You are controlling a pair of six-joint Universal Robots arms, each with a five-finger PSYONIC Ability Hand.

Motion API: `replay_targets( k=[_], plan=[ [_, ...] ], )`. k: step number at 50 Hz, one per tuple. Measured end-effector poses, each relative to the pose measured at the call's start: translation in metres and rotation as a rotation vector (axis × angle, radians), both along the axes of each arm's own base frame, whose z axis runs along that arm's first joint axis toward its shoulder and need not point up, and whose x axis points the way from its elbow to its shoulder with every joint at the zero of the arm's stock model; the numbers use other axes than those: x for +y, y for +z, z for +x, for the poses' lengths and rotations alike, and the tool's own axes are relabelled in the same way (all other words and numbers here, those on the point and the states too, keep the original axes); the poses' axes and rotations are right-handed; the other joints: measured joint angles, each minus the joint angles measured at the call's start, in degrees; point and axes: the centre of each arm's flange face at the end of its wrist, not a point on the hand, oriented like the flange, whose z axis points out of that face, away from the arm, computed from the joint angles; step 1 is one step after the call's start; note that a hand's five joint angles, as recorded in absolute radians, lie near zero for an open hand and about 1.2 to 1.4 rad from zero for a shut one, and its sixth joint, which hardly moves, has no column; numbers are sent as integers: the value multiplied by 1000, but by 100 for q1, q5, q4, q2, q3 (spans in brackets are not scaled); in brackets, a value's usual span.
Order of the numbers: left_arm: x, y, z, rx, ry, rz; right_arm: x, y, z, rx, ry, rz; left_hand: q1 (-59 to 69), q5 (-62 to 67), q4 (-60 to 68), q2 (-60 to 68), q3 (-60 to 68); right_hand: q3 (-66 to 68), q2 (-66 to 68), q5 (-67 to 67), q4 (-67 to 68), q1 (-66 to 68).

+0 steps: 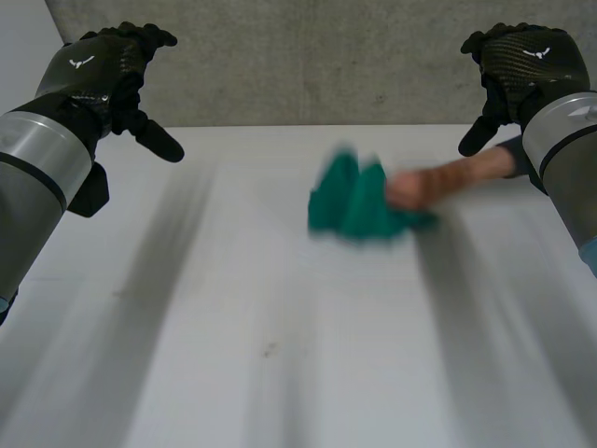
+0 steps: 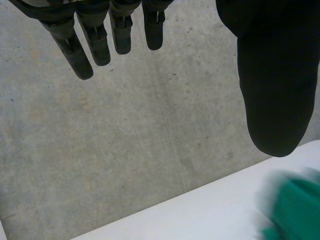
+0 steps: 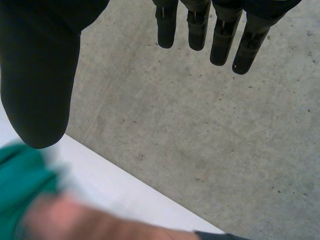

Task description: Fold the towel.

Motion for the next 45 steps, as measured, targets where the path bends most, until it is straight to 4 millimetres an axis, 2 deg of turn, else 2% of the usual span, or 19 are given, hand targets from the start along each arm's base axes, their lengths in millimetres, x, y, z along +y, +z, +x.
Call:
replay_targets(
  k=[35, 41, 45],
  plan=[
    [1, -4, -1, -4, -5, 10, 1, -3, 3, 26, 40, 8, 0, 0, 0, 0, 0, 0, 0, 0, 0, 0],
    [1, -9, -2, -11, -11, 23, 2, -14, 8, 135, 96, 37, 0, 0, 0, 0, 0, 0, 0, 0, 0, 0],
    [1, -20, -7, -23, -29, 53, 1, -40, 11, 316, 138, 101, 0, 0, 0, 0, 0, 0, 0, 0, 0, 0]
  ],
)
